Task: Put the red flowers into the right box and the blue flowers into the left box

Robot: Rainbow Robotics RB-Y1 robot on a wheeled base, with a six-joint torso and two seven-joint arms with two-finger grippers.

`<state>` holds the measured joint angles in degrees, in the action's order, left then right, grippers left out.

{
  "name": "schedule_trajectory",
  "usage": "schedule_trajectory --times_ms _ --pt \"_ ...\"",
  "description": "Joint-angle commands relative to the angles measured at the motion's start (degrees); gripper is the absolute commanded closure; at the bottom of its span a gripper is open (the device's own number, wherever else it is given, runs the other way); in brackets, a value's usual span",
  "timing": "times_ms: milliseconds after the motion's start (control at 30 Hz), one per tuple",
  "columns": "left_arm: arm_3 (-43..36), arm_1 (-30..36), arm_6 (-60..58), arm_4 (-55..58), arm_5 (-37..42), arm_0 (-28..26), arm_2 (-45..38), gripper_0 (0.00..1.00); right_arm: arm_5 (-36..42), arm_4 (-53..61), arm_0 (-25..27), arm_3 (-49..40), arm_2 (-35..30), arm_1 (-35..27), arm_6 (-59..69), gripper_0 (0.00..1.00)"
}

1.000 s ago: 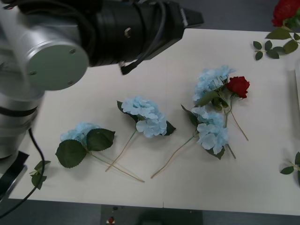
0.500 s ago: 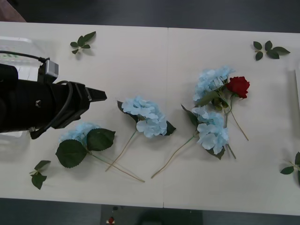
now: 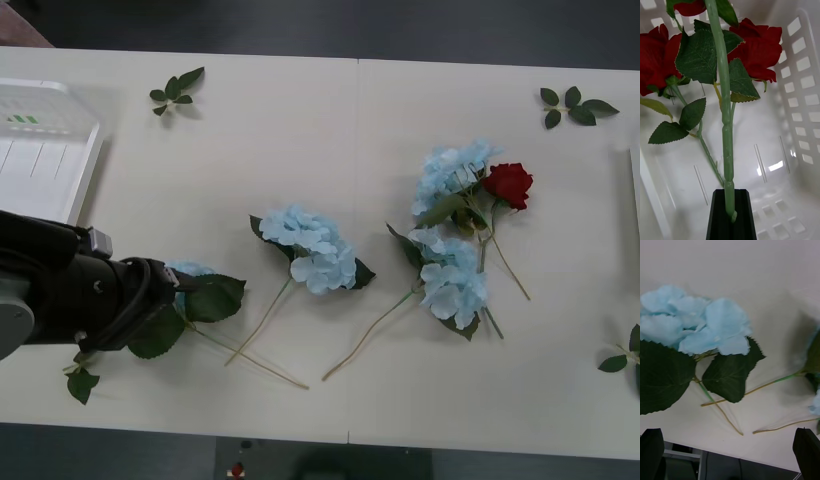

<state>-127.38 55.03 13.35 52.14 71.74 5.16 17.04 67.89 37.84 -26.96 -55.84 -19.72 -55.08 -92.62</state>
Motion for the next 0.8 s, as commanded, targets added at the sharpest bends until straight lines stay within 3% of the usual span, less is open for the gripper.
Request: schedule_trajectory --times_ms 33,67,100,133,167,400,600,800 --pt "3.3 0.4 -0.8 -0.5 -1.8 1.8 2.8 0.0 -4.1 -0.6 1.7 -0.9 -0.1 0.6 1.9 0.66" --pt "4.5 0.4 -0.9 -0.5 -1.8 3.1 4.2 0.0 -4.9 -0.6 1.9 -0.9 -0.1 0.8 2.0 0.29" --pt "5.5 0.3 -1.0 -0.5 -1.8 4.2 5.5 0.0 -5.1 -0.6 2.1 -0.9 -0.1 0.9 2.0 0.13" --pt "6.7 0.0 -1.1 -0.5 -1.8 5.2 6.5 0.0 -5.1 -0.5 2.1 -0.9 0.0 0.9 2.0 0.03" --pt "7.8 -0.5 -1.3 -0.5 -1.8 6.0 7.2 0.0 -5.1 -0.3 2.1 -0.9 -0.1 0.9 1.8 0.0" --pt "14.6 -4.7 -2.2 -1.7 -1.8 12.1 10.7 0.0 2.5 1.4 -0.4 -2.6 -0.1 0.9 0.3 0.0" --pt "20.4 -6.3 -1.9 -2.7 -1.8 17.2 15.2 0.0 14.4 6.0 -1.1 -14.0 2.0 0.9 -1.6 0.0" --pt "20.9 -5.6 -1.3 -3.3 -1.8 18.5 18.7 0.0 18.0 16.8 -1.1 -22.2 5.0 1.6 -4.9 0.0"
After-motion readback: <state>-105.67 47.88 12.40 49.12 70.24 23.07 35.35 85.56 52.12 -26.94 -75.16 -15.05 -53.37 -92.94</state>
